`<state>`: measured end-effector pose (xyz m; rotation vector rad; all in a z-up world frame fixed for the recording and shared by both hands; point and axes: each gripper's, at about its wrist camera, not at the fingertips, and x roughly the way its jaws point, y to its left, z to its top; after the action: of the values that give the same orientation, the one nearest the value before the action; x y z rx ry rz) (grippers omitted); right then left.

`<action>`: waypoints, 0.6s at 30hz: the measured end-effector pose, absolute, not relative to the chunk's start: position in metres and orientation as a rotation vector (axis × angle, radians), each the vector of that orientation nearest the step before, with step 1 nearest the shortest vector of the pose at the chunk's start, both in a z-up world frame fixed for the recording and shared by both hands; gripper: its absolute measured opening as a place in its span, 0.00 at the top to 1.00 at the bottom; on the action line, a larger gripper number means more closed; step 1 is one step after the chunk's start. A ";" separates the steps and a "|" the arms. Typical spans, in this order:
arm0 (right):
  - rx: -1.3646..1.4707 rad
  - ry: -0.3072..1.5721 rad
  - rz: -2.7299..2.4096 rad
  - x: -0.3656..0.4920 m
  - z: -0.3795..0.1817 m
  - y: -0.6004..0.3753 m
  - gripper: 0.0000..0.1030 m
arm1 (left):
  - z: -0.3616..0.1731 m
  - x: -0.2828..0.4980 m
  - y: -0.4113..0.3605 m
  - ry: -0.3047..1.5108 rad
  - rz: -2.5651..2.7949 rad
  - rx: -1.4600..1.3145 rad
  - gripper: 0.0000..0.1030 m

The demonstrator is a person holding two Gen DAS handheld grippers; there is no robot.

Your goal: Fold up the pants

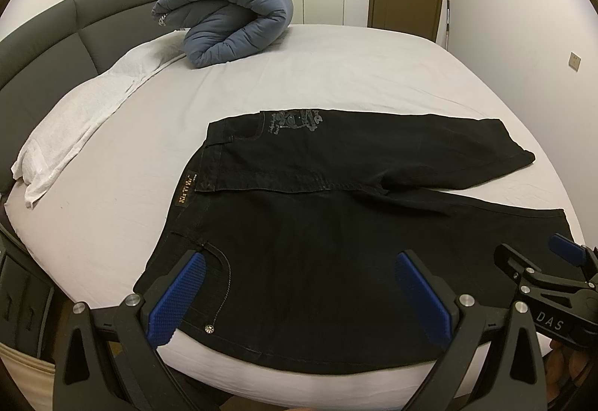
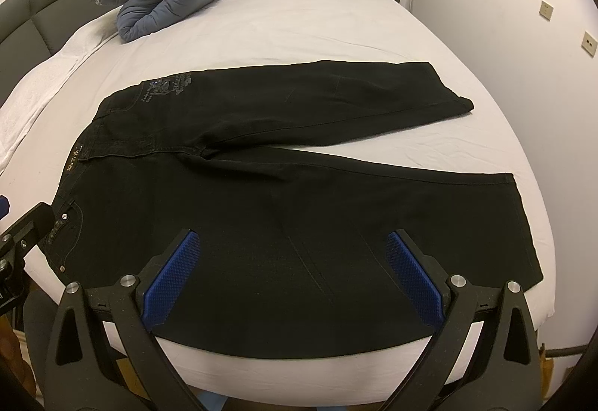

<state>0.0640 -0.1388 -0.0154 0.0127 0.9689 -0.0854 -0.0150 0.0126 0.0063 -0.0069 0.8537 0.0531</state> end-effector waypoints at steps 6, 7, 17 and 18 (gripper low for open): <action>0.009 0.974 -0.077 0.065 -0.017 -0.135 0.01 | 0.010 -0.012 0.009 0.844 0.056 0.006 0.00; 0.008 0.975 -0.075 0.065 -0.017 -0.134 0.01 | 0.010 -0.012 0.009 0.842 0.059 0.013 0.00; 0.001 0.986 -0.063 0.071 -0.022 -0.135 0.01 | 0.002 -0.004 0.007 0.840 0.039 0.036 0.00; -0.001 0.987 -0.061 0.072 -0.023 -0.135 0.01 | 0.001 -0.002 0.007 0.838 0.036 0.036 0.00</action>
<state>0.0724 -0.1347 -0.0227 -0.0014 0.9873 -0.0611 -0.0021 0.0072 0.0008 0.0364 0.8384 0.0358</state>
